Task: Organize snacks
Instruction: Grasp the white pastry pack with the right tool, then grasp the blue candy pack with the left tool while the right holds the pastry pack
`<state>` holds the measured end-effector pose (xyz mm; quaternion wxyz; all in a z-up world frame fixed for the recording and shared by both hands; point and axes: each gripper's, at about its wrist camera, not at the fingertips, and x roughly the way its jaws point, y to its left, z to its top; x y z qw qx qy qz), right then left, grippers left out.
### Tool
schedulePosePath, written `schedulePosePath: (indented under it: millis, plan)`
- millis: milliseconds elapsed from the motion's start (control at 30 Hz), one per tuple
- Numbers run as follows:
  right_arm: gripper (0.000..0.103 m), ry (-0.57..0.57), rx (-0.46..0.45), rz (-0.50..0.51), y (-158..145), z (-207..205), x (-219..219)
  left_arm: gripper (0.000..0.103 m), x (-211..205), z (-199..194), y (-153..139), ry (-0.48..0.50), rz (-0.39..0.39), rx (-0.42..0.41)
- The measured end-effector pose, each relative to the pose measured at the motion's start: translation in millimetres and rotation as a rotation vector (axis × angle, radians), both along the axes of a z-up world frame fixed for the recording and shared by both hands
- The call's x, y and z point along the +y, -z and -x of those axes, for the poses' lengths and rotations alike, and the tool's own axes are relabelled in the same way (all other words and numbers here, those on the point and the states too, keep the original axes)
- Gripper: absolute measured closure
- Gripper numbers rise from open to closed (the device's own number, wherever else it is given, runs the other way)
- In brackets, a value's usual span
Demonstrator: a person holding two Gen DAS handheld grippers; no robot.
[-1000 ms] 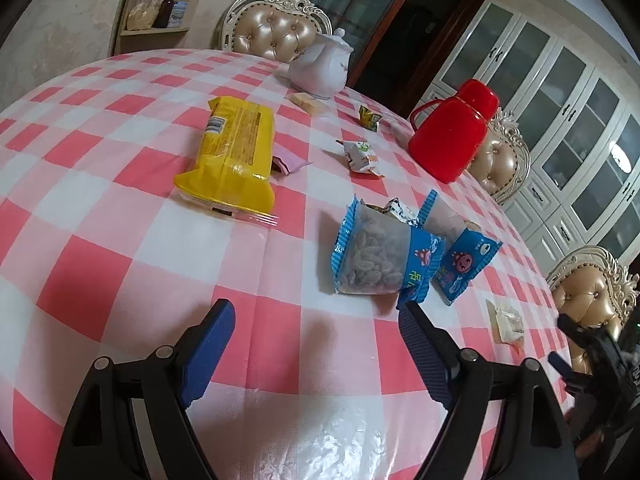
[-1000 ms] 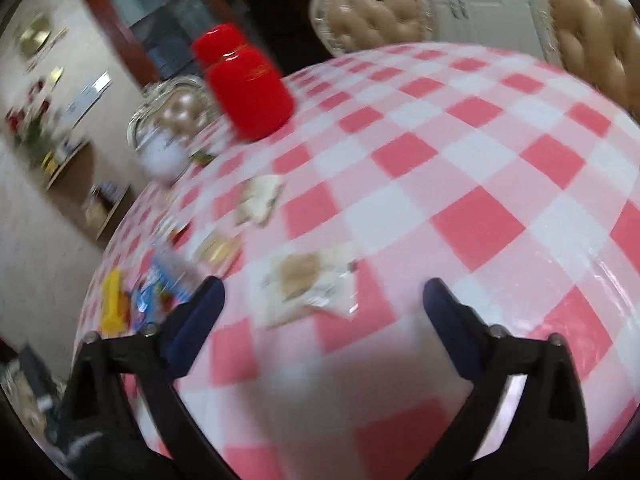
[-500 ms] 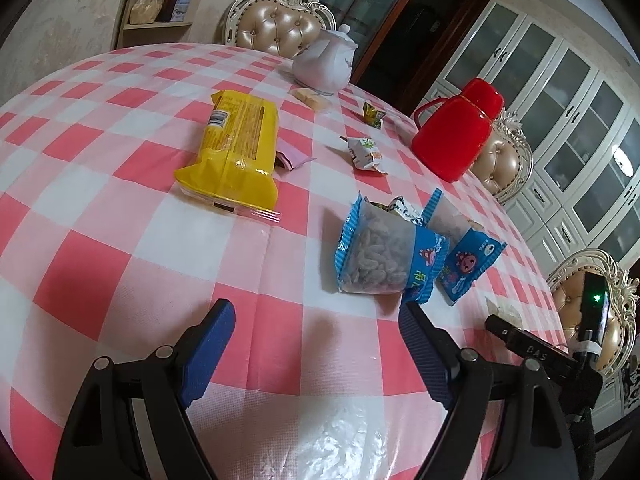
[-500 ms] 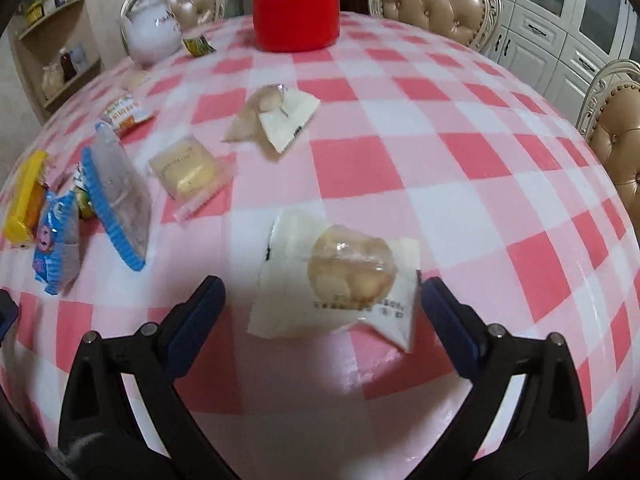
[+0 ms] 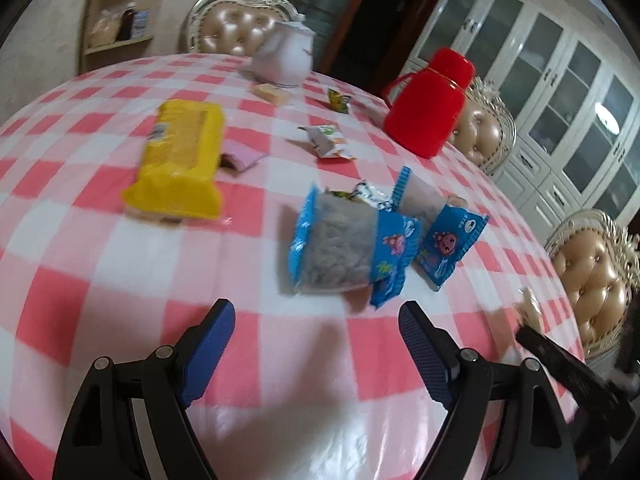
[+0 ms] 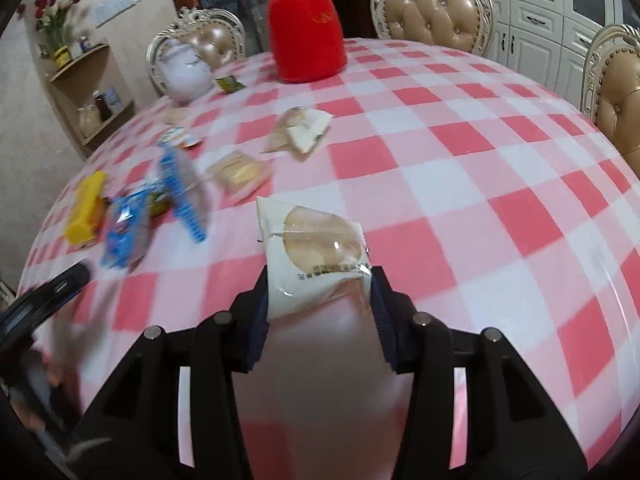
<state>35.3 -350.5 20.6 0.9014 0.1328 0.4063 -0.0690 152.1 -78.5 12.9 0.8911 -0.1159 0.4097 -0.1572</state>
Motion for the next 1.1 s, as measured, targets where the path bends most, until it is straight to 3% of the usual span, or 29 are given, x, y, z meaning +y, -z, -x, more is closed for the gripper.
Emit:
schedulePosePath:
  millis: [167,400,433,467,567,900,1100]
  plan:
    - [0.053,-0.035,-0.036,-0.017,-11,23,23,0.018,-34,-27,4,0.036,-0.111,0.033]
    - [0.053,-0.070,-0.035,-0.008,-9,23,37,0.019,-40,-62,7,0.033,-0.059,0.054]
    - [0.053,-0.074,-0.036,-0.003,-9,22,38,0.025,-40,-62,7,0.042,-0.051,0.053]
    - [0.053,-0.077,-0.039,0.000,-9,22,38,0.037,-38,-60,5,0.050,-0.033,0.042]
    - [0.053,-0.091,-0.061,-0.003,-11,22,39,0.046,-40,-52,-1,0.070,-0.052,0.007]
    - [0.053,-0.172,-0.077,-0.112,-7,24,55,0.046,-14,17,-6,0.054,-0.112,-0.018]
    - [0.053,-0.238,-0.079,-0.117,-4,32,88,0.046,31,55,-12,-0.017,-0.080,-0.020]
